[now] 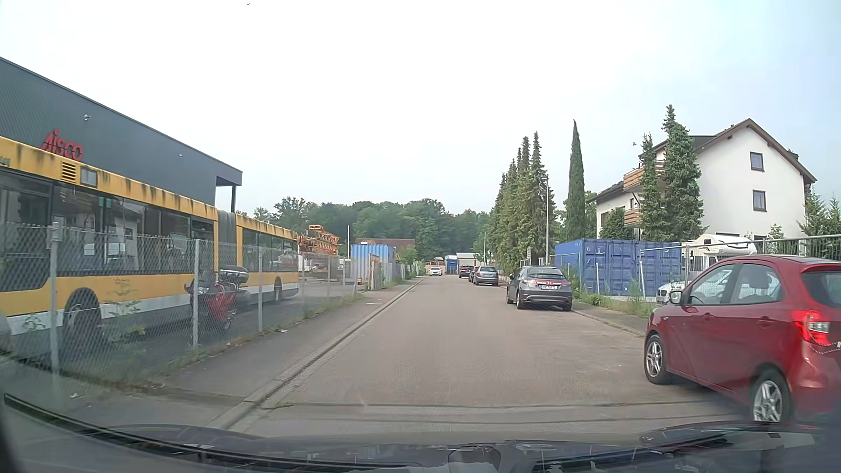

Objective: Follow the waypoints while adhering to traffic rules and regulations

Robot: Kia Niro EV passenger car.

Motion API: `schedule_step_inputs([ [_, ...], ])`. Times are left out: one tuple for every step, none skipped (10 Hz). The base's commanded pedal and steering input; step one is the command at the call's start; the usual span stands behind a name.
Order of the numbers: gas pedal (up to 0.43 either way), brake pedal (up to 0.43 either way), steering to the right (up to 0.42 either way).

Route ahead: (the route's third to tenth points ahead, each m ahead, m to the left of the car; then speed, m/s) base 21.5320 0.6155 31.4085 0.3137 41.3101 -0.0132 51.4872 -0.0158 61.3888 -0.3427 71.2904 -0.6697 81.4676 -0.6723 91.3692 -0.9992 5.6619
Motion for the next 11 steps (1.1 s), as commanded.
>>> schedule_step_inputs([
  [0.22, 0.0, 0.03],
  [0.22, 0.0, 0.024],
  [0.22, 0.0, 0.02],
  [0.22, 0.0, 0.016],
  [0.22, 0.0, 0.012],
  [0.22, 0.0, 0.011],
  [0.22, 0.0, 0.009],
  [0.22, 0.0, 0.007],
  [0.228, 0.0, 0.006],
  [0.228, 0.0, 0.005],
  [0.228, 0.0, 0.005],
])
